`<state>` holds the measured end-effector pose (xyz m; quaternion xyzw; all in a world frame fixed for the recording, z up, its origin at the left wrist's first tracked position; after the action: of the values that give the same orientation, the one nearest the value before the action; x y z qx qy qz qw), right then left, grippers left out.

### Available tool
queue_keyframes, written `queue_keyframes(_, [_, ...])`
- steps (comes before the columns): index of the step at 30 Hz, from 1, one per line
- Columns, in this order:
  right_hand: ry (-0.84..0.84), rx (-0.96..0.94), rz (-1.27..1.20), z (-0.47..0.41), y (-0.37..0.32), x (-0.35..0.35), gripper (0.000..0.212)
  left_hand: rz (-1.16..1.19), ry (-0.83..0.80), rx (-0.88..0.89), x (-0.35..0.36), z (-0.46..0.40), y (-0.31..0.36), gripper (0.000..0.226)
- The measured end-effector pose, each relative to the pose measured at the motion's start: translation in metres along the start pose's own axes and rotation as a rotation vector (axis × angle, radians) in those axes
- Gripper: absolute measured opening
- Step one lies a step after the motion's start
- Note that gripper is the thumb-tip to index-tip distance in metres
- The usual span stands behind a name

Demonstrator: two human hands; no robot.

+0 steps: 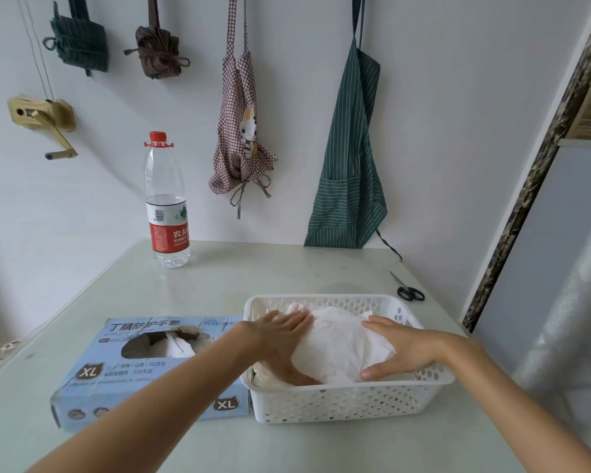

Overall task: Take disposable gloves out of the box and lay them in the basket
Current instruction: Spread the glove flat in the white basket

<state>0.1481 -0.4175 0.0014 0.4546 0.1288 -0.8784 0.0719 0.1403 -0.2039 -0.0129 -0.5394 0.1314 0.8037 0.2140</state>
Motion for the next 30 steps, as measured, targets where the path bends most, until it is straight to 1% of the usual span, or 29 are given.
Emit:
queue_keyframes(2, [0.022,-0.002,-0.012,0.003,-0.002,-0.002,0.144,0.049,0.023,0.006,-0.003,0.001,-0.001,0.115])
queue_keyframes(4, [0.059,-0.011,-0.038,0.009,-0.004,-0.006,0.141,0.118,0.095,0.032,-0.012,0.010,-0.003,0.114])
queue_keyframes(5, [0.090,-0.022,-0.057,0.013,-0.006,-0.011,0.133,0.154,0.138,0.043,-0.018,0.017,-0.007,0.111])
queue_keyframes(7, [0.172,-0.051,-0.099,0.021,-0.010,-0.022,0.113,0.243,0.225,0.049,-0.027,0.037,-0.021,0.097])
queue_keyframes(8, [0.223,-0.072,-0.118,0.025,-0.015,-0.027,0.107,0.276,0.279,0.031,-0.029,0.049,-0.033,0.089])
queue_keyframes(10, [0.319,-0.130,-0.151,0.028,-0.037,-0.037,0.094,0.277,0.382,-0.077,-0.024,0.072,-0.069,0.071])
queue_keyframes(12, [0.392,-0.215,-0.159,0.030,-0.074,-0.041,0.078,0.204,0.428,-0.276,-0.004,0.093,-0.108,0.054])
queue_keyframes(14, [0.456,-0.318,-0.114,0.026,-0.124,-0.037,0.062,0.199,0.445,-0.475,0.022,0.114,-0.139,0.051])
queue_keyframes(15, [0.487,-0.364,-0.076,0.024,-0.148,-0.034,0.054,0.209,0.456,-0.546,0.033,0.119,-0.148,0.051])
queue_keyframes(17, [0.545,-0.430,0.006,0.010,-0.195,-0.026,0.039,0.232,0.466,-0.635,0.050,0.130,-0.161,0.051])
queue_keyframes(19, [0.588,-0.422,0.039,-0.007,-0.230,-0.019,0.026,0.260,0.484,-0.667,0.058,0.134,-0.167,0.050])
queue_keyframes(20, [0.593,-0.391,0.036,-0.017,-0.245,-0.016,0.024,0.272,0.495,-0.675,0.062,0.138,-0.170,0.049])
queue_keyframes(21, [0.591,-0.345,0.044,-0.026,-0.255,-0.013,0.026,0.273,0.505,-0.673,0.063,0.139,-0.170,0.048])
queue_keyframes(23, [0.567,-0.267,0.089,-0.043,-0.268,-0.007,0.037,0.230,0.504,-0.647,0.068,0.140,-0.168,0.047])
queue_keyframes(24, [0.550,-0.249,0.103,-0.050,-0.272,-0.004,0.039,0.205,0.501,-0.635,0.070,0.140,-0.166,0.047])
queue_keyframes(25, [0.531,-0.251,0.103,-0.054,-0.273,-0.002,0.036,0.198,0.503,-0.627,0.071,0.140,-0.165,0.047])
queue_keyframes(28, [0.444,-0.365,-0.004,-0.060,-0.273,0.000,0.018,0.216,0.515,-0.621,0.069,0.141,-0.167,0.046])
queue_keyframes(30, [0.378,-0.454,-0.166,-0.058,-0.270,-0.004,0.015,0.204,0.501,-0.609,0.069,0.140,-0.172,0.047])
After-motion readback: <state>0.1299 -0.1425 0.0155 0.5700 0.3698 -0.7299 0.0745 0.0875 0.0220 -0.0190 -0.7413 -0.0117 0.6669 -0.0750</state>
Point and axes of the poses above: each hand's wrist, its own z-axis away from the middle knuckle, its own x-axis out of the palm, y = z × x, the point moved 4 cm from there along -z, towards the middle knuckle, and after that the axes turned 3 degrees about -y, right-handed, at the moved point
